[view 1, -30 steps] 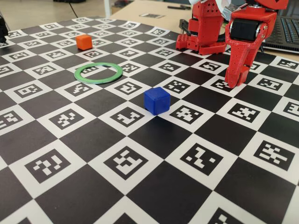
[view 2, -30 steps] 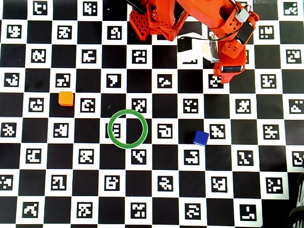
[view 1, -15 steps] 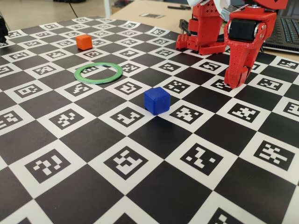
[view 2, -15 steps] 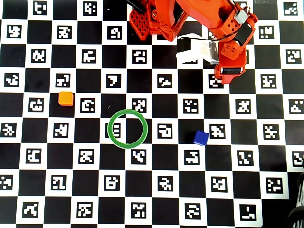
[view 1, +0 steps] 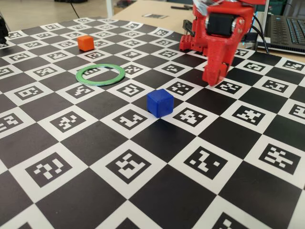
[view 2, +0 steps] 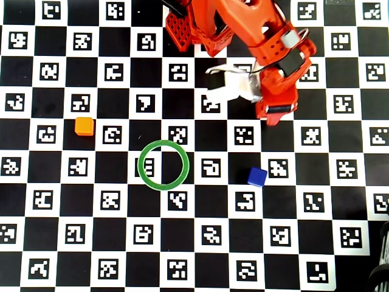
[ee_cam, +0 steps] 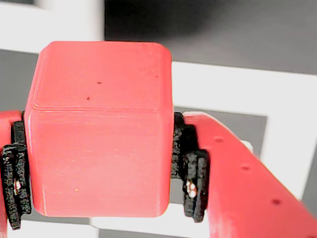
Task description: Grab the red cube then put it in the green circle then put the blue cube on top and finally the orange cube on top
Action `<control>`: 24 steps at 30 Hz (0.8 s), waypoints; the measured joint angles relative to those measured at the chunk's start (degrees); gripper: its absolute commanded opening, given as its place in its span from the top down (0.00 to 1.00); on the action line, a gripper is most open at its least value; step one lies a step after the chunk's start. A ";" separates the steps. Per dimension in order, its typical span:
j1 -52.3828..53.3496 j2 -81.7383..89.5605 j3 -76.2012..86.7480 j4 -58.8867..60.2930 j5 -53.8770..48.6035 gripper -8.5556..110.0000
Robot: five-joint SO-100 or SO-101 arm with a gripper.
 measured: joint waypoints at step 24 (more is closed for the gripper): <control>38.23 -6.24 -28.92 19.51 -41.66 0.84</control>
